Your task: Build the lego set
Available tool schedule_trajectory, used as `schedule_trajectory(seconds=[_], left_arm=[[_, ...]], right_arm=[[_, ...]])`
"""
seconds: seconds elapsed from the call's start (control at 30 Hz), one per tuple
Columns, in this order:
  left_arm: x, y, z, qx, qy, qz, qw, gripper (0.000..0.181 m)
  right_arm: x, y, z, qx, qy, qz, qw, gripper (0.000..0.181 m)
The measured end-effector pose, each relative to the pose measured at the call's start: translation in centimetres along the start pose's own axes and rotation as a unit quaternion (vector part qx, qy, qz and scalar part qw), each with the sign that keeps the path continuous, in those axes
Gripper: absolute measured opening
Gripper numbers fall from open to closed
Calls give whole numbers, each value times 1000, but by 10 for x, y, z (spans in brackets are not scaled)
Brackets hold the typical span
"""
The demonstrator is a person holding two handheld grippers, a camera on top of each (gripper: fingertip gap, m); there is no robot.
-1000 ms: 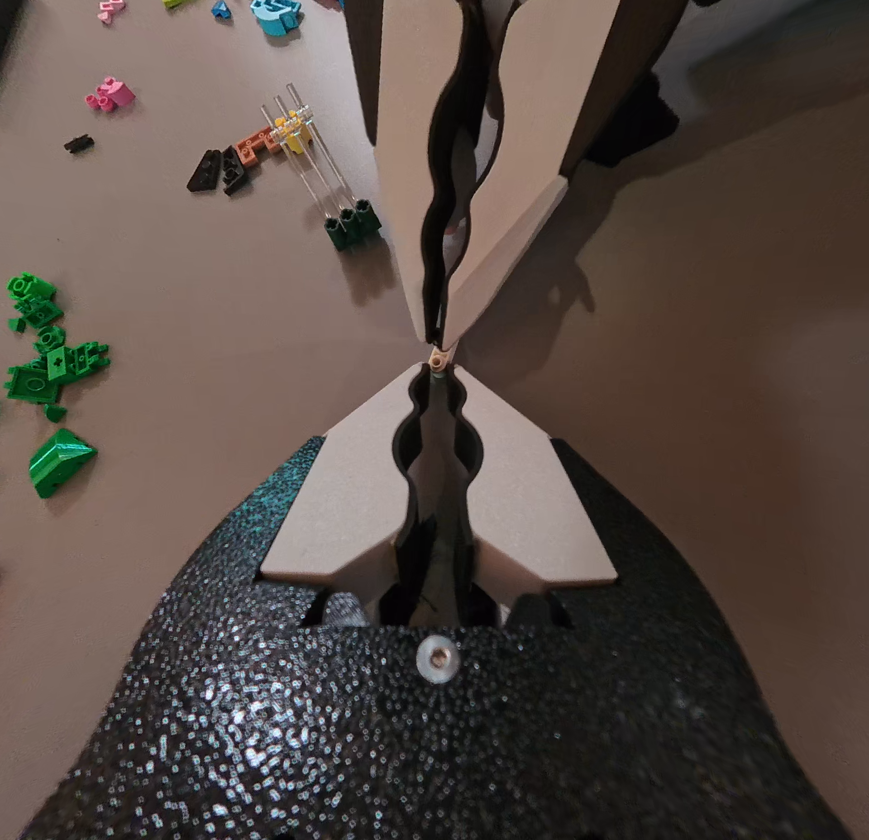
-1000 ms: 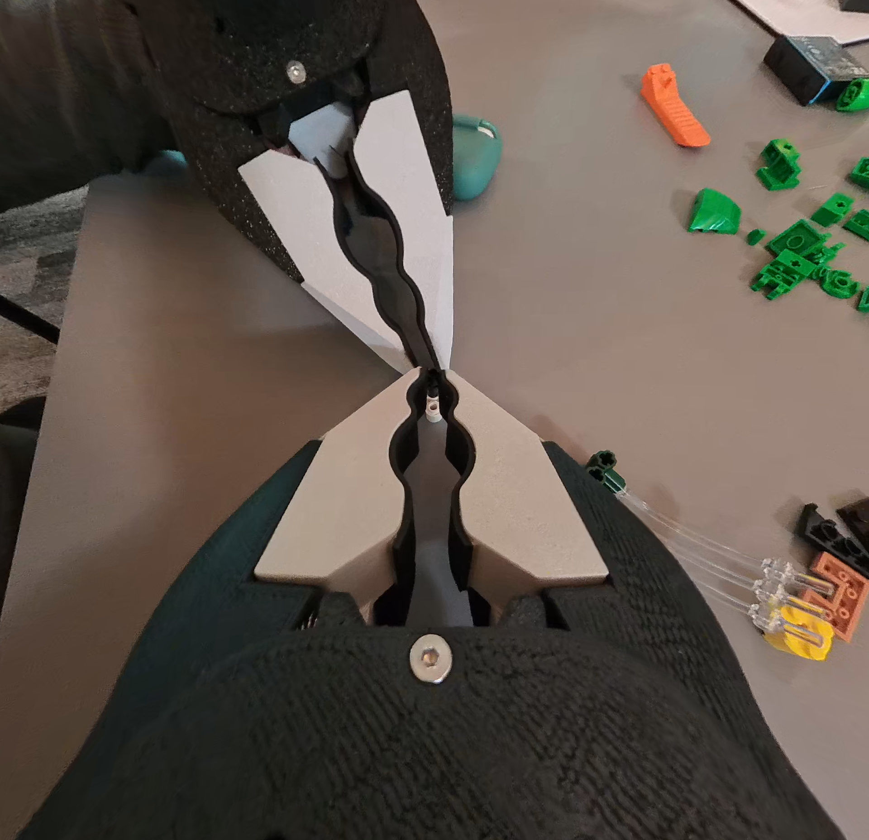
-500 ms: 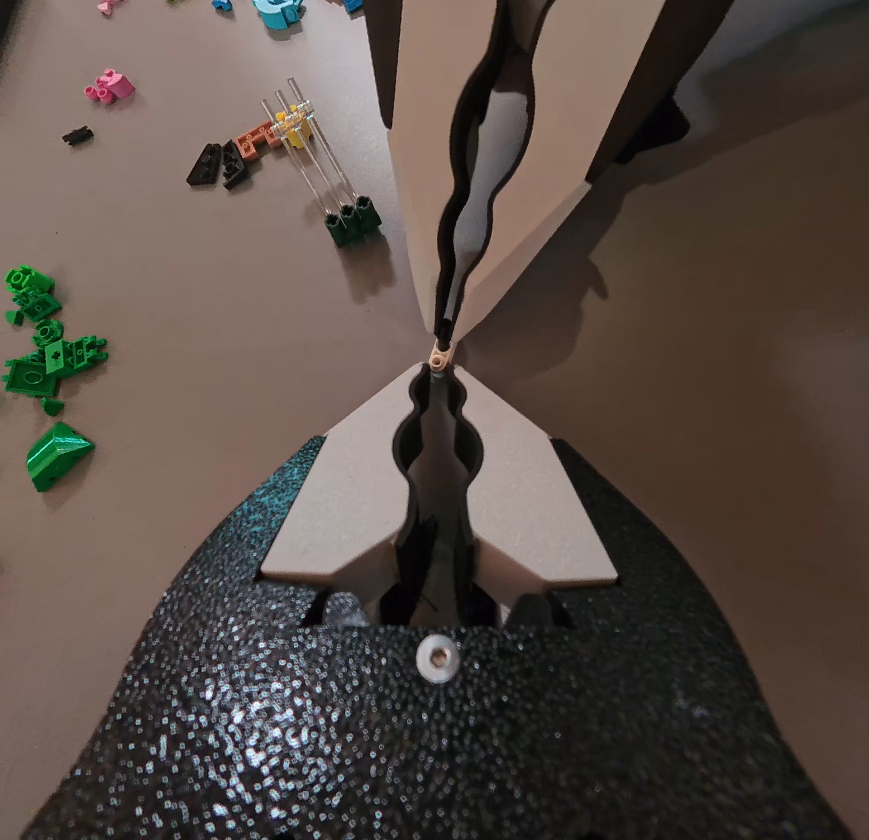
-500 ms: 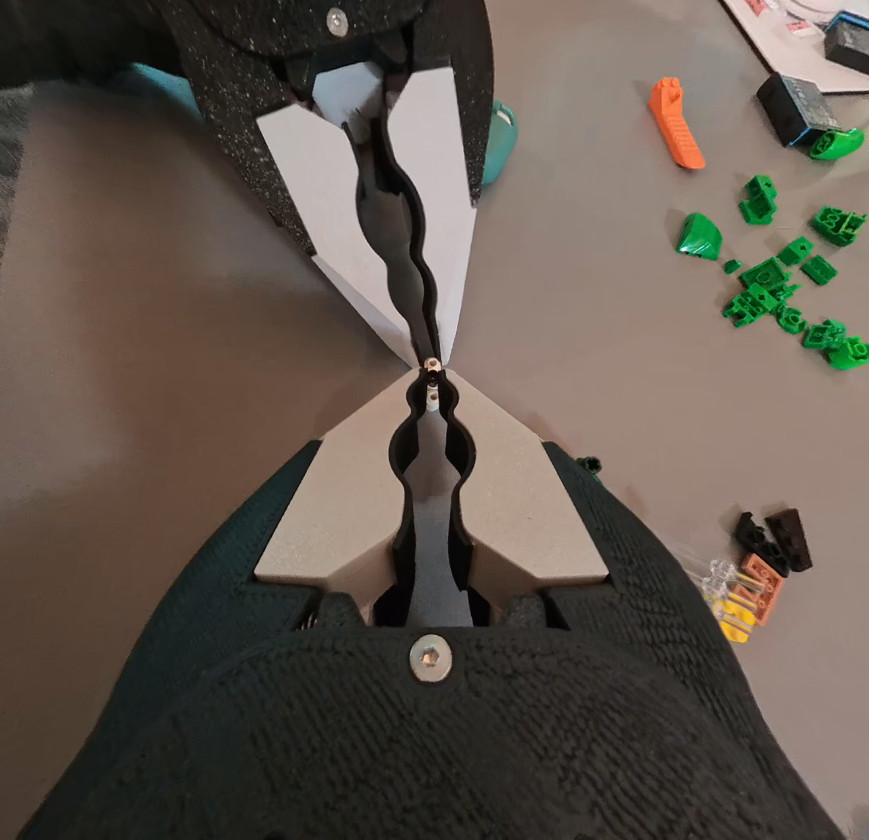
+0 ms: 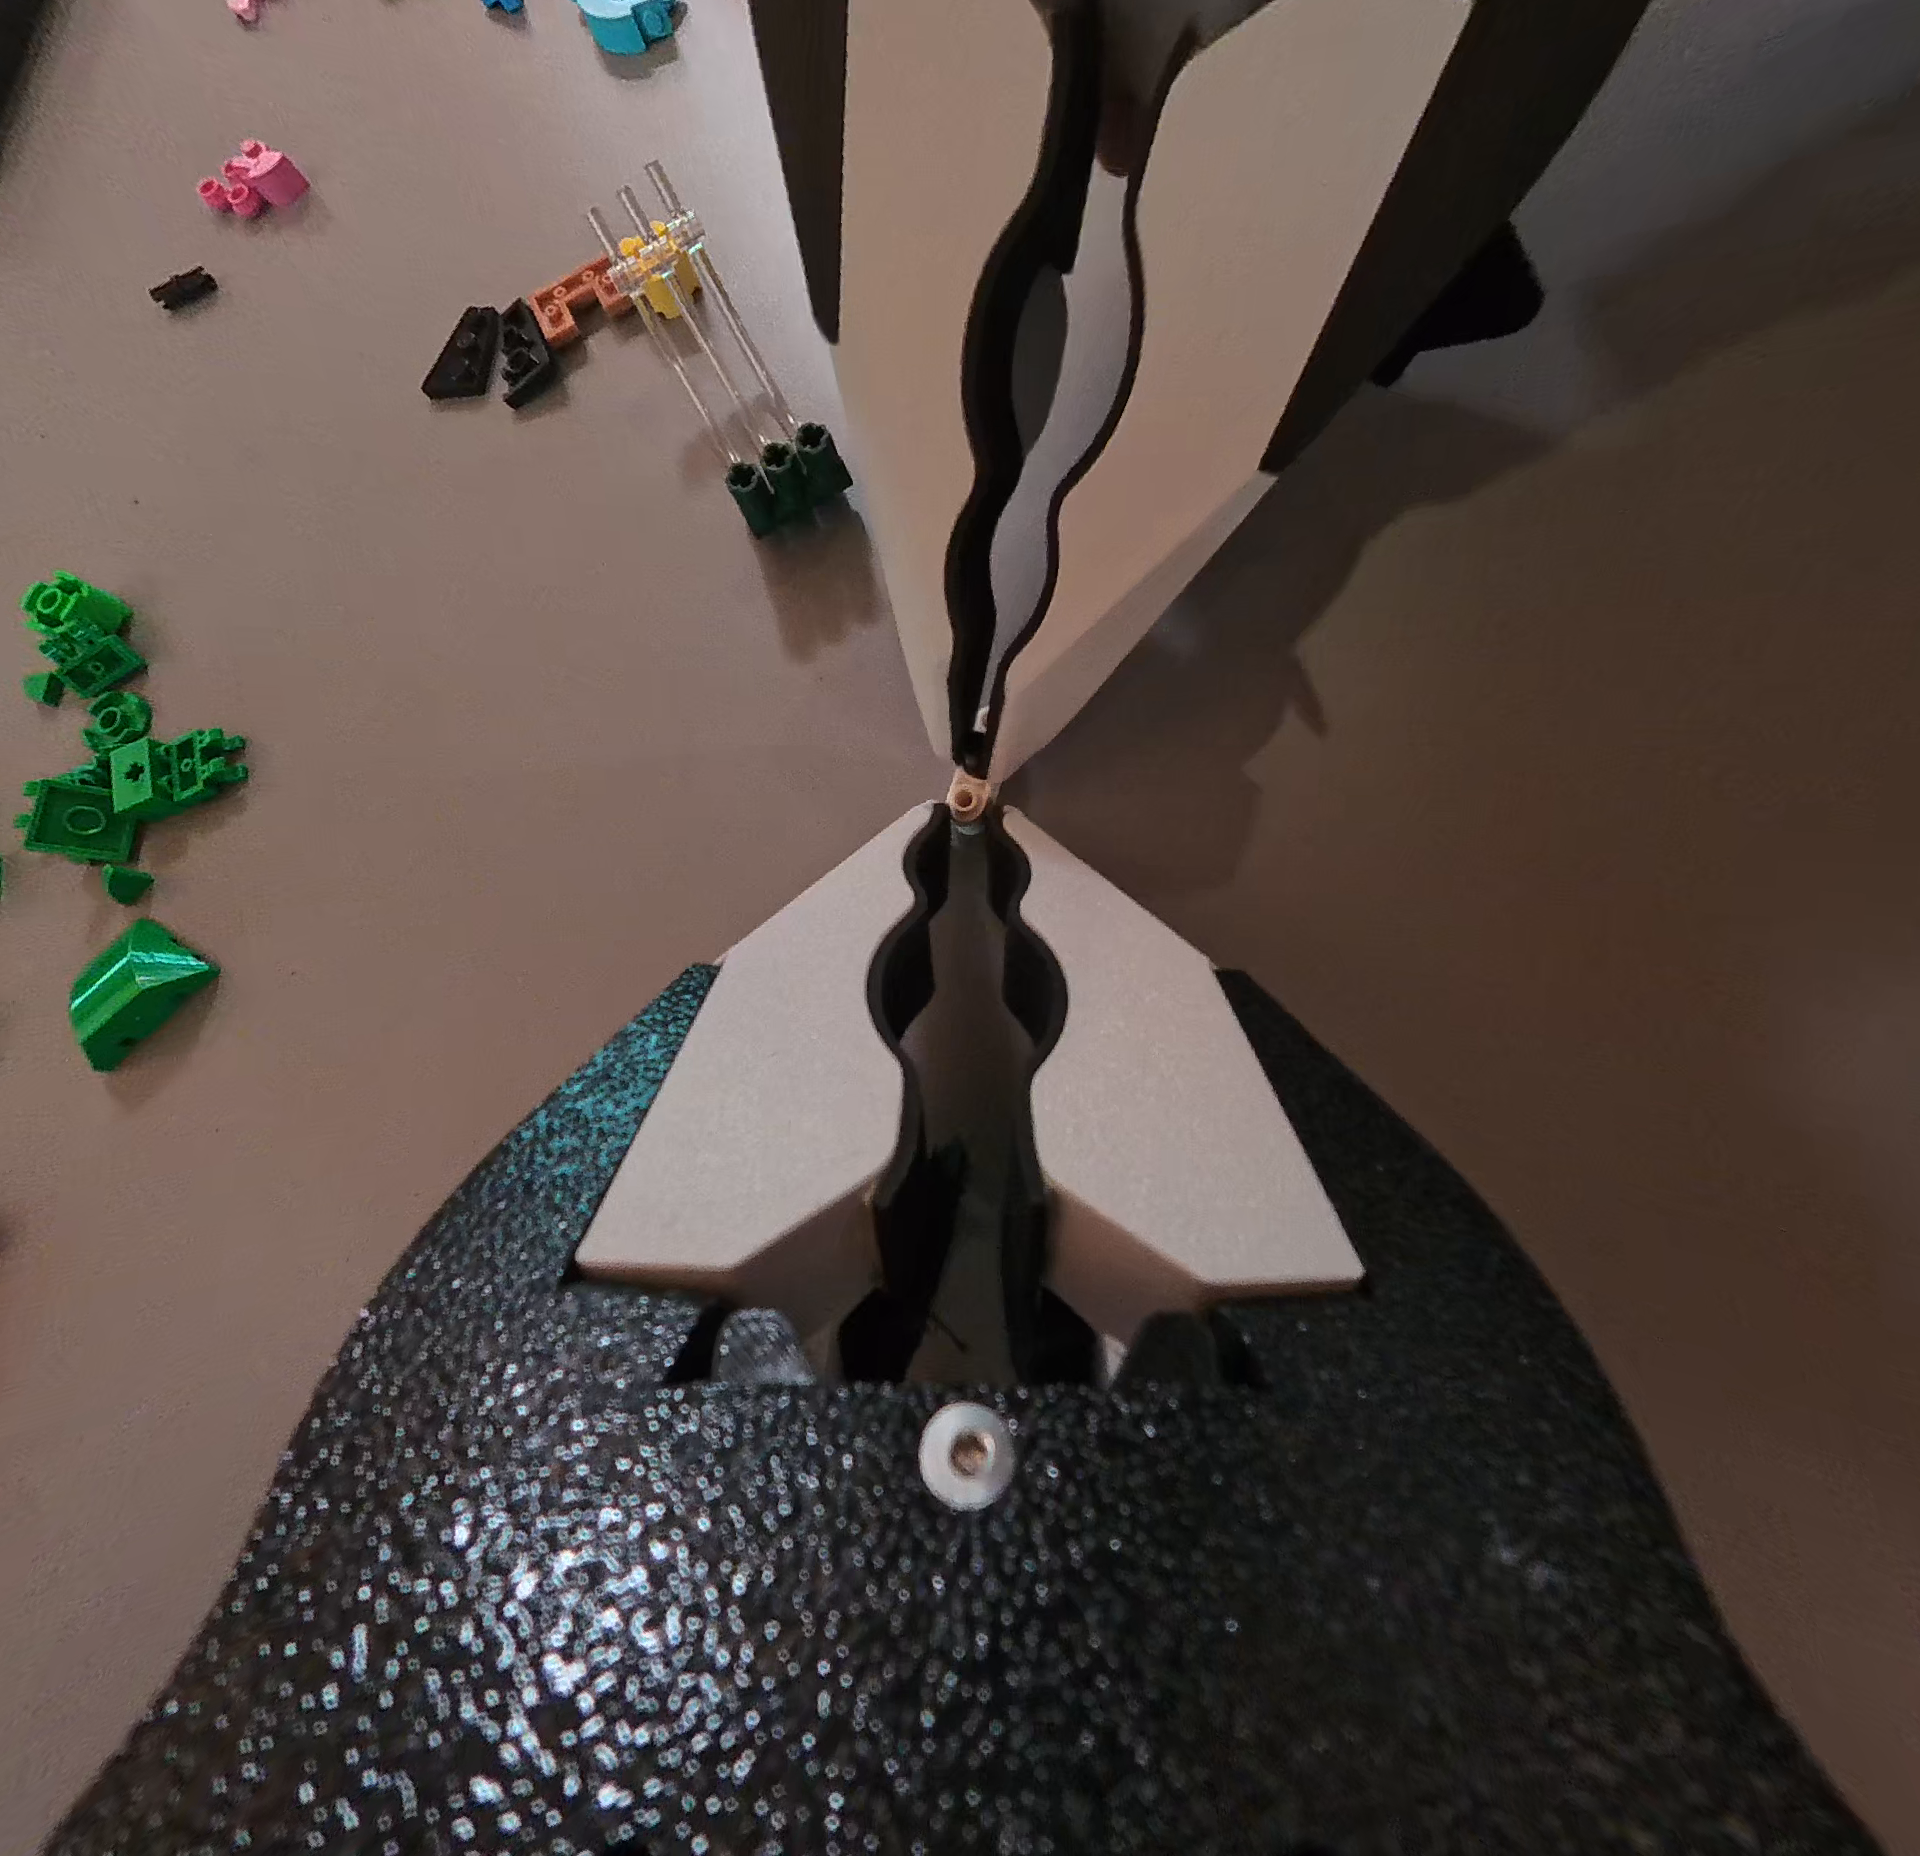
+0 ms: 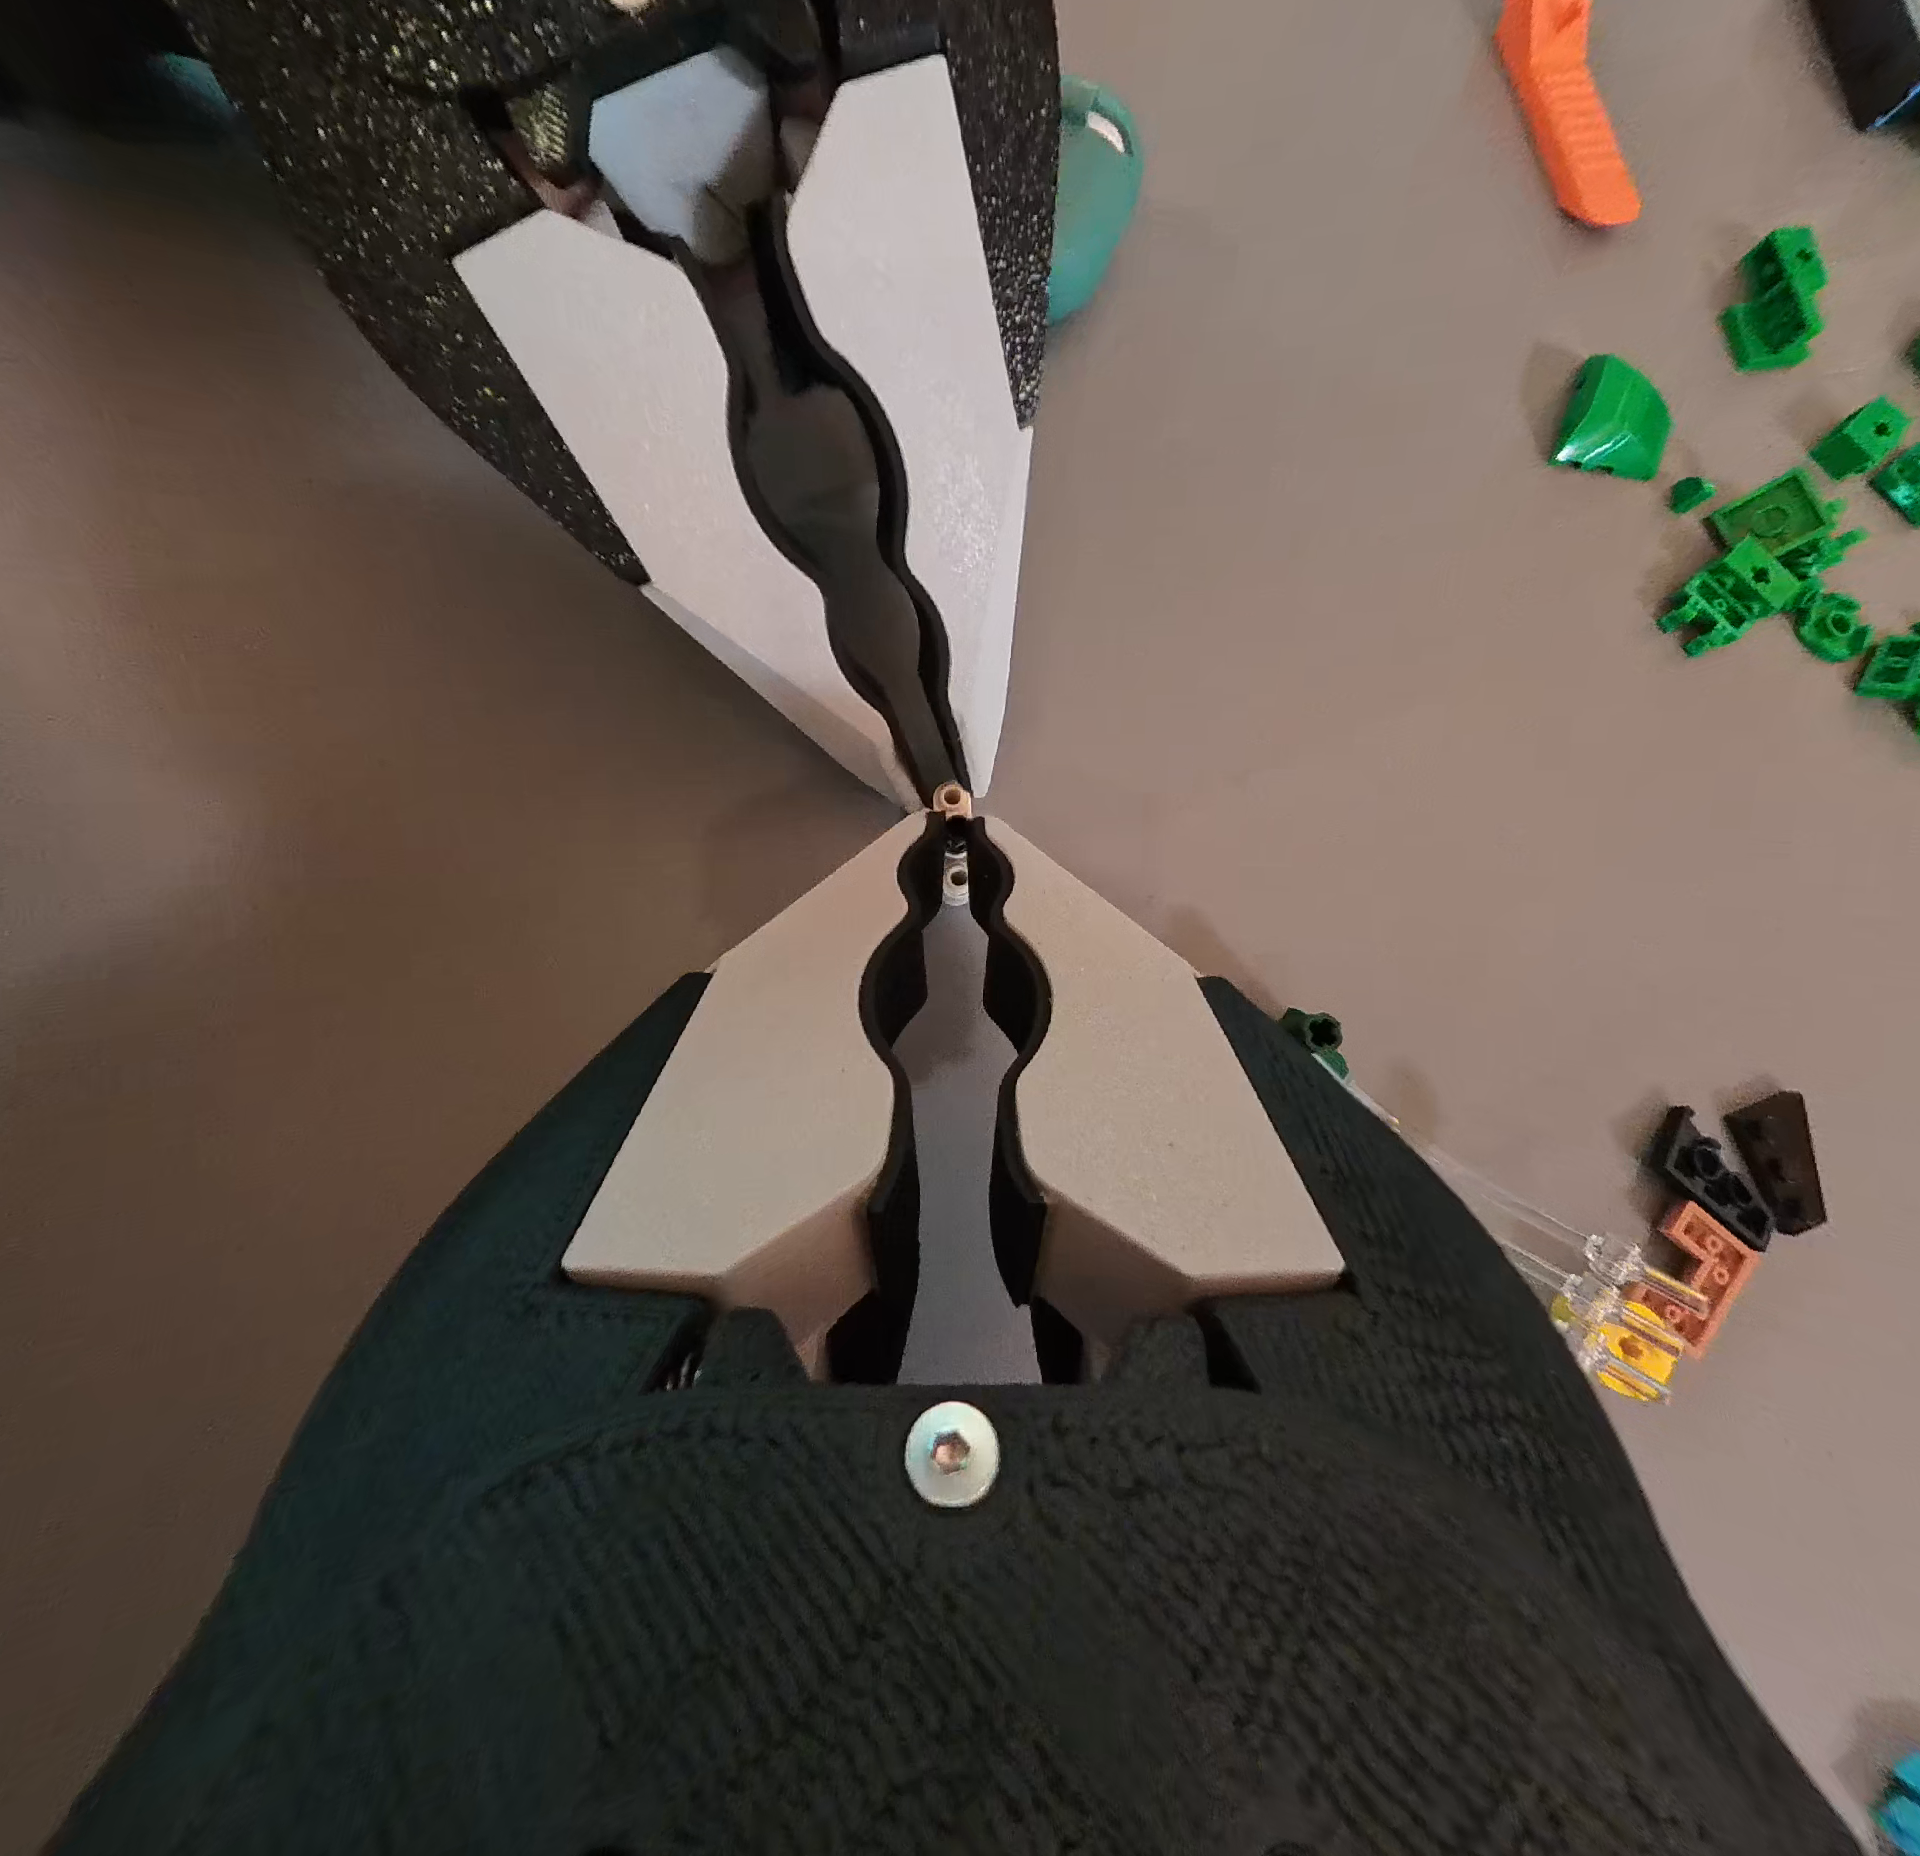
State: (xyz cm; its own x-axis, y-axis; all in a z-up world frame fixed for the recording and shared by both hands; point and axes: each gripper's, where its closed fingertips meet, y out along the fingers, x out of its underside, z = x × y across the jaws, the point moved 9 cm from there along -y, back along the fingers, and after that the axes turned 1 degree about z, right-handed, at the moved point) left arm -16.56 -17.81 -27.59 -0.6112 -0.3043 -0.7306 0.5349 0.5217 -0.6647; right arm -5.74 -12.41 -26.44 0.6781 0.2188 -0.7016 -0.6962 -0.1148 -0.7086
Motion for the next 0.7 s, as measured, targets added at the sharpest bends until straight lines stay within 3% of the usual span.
schedule_trajectory(seconds=[0.03,0.4,0.47,0.57,0.7], left_arm=[[0,0,0,0,-1,0,1000,4],[1,0,0,6,-11,9,1000,4],[2,0,-1,13,-10,13,1000,5],[3,-2,0,16,-7,16,1000,5],[1,-5,2,-2,17,26,1000,4]], right_arm=[[0,0,0,-2,2,0,1000,3],[10,-10,-3,28,-5,51,998,23],[17,-4,-4,16,-3,35,999,22],[19,-1,-5,3,13,56,998,7],[18,-6,-7,16,0,83,996,6]])
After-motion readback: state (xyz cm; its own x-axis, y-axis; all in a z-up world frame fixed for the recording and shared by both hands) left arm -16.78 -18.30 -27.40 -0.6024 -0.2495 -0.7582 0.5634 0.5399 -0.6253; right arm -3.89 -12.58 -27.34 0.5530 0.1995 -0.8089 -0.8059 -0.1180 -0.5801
